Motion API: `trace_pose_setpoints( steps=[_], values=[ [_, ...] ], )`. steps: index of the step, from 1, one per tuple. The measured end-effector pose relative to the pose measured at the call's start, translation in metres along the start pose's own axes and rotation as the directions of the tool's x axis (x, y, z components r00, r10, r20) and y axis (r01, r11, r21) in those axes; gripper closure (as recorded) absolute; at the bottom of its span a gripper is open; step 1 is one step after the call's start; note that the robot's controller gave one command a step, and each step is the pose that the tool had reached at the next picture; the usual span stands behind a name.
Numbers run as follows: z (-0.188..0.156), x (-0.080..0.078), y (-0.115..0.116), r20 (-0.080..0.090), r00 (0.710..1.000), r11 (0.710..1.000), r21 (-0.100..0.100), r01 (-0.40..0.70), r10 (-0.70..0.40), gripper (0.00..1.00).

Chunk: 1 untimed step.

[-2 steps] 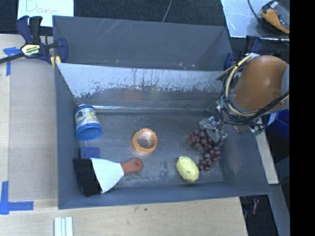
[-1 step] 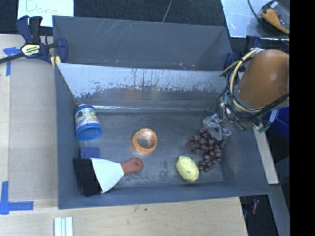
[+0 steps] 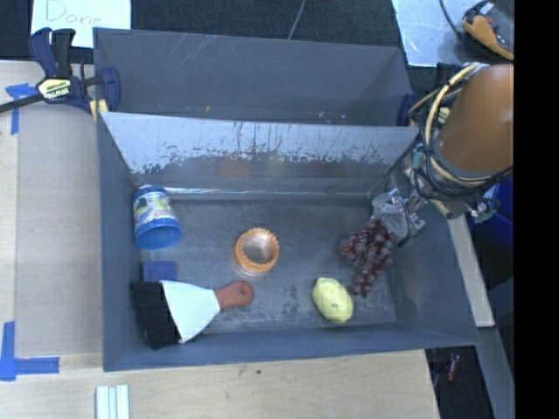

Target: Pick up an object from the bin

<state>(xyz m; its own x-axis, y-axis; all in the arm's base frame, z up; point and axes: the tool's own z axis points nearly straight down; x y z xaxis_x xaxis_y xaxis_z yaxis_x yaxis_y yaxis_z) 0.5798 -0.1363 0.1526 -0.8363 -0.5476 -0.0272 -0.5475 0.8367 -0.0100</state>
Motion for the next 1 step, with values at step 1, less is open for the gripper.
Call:
trace_pose_setpoints(
  steps=[1],
  values=[
    [-0.0234, -0.0018, -0.0018, 0.006, 1.0, 1.0, 0.007, -0.002, 0.002, 1.0]
  ],
)
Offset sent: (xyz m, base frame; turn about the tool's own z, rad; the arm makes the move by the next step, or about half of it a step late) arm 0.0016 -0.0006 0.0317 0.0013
